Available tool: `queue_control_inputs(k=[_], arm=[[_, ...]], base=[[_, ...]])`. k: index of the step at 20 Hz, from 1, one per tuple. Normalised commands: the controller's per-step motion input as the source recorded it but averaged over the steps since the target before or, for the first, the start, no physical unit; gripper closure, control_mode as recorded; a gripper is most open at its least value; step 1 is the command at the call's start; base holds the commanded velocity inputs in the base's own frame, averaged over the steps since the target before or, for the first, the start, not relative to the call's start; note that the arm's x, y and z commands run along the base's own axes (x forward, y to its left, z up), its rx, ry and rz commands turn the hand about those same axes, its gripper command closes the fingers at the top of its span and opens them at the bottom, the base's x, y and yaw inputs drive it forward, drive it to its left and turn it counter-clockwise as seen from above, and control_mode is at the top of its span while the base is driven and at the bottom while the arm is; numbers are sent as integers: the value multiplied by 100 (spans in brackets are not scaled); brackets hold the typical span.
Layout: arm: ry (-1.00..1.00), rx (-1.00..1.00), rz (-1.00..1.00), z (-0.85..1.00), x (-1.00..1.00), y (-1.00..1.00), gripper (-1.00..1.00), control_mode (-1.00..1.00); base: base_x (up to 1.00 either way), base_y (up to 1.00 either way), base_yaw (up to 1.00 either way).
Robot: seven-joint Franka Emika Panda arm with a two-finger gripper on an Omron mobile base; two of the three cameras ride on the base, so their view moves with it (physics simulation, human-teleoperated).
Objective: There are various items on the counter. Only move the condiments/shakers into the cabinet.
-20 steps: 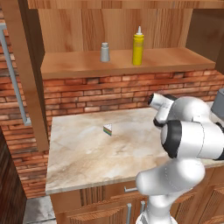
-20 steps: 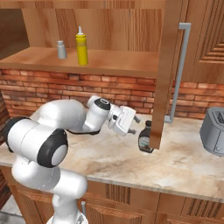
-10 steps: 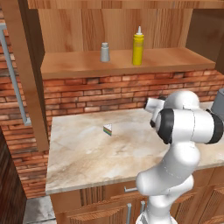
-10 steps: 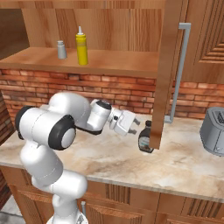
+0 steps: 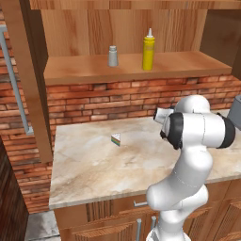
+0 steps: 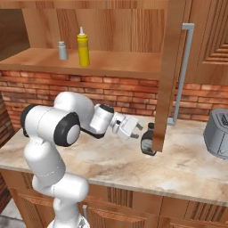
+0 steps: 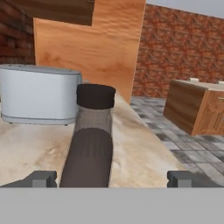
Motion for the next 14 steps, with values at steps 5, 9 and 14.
queue_control_inputs(k=[5,9,14], arm=[[0,0,0,-2,0,-8,-100,-100],[0,0,0,0,0,-8,-100,-100],[0,0,0,-4,0,-8,-100,-100]], base=[[0,0,0],[0,0,0],[0,0,0]])
